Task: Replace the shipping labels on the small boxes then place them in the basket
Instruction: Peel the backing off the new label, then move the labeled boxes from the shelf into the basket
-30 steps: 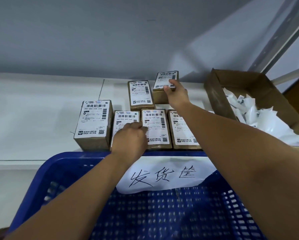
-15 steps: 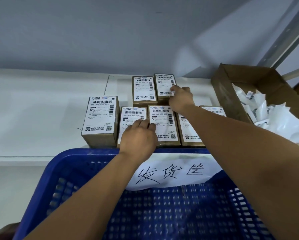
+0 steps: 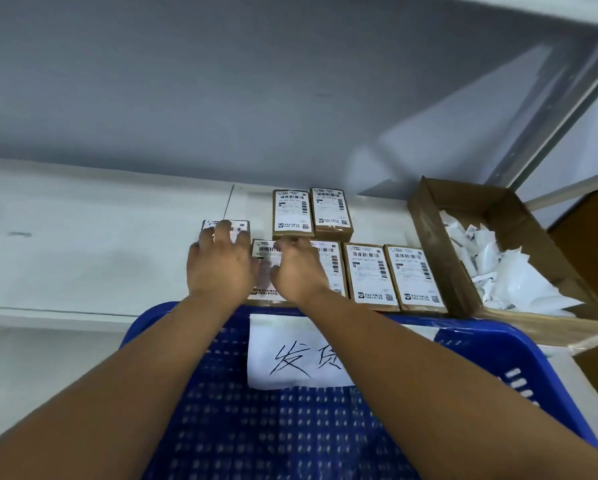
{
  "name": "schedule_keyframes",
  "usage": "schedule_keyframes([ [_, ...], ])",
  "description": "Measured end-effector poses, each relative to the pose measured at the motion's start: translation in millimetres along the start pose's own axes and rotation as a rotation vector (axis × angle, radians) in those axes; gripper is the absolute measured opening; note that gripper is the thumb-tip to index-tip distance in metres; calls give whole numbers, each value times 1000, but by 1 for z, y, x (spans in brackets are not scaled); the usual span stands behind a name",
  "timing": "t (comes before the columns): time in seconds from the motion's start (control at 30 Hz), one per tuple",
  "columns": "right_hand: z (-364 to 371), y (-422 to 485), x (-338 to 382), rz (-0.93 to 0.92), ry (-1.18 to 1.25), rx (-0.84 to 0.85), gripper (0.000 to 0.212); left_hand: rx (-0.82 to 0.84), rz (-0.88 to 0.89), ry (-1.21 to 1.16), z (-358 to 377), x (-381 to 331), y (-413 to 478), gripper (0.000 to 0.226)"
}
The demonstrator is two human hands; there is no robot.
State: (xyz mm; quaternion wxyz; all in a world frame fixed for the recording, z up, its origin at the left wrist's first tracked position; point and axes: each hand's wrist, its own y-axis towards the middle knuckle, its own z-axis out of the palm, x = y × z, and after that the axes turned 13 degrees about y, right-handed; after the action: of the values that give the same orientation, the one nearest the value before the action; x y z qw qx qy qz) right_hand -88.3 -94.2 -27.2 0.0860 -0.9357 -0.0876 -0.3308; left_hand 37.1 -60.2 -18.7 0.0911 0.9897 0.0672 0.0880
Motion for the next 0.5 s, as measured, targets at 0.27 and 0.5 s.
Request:
schedule_keyframes([
  [0.27,27,-4,23,218,-161,119,49,403,-272,-349,4,25,2,72],
  [0.5,36,-4,32,262,-225,136,70,400,-269,-345,9,26,6,80],
])
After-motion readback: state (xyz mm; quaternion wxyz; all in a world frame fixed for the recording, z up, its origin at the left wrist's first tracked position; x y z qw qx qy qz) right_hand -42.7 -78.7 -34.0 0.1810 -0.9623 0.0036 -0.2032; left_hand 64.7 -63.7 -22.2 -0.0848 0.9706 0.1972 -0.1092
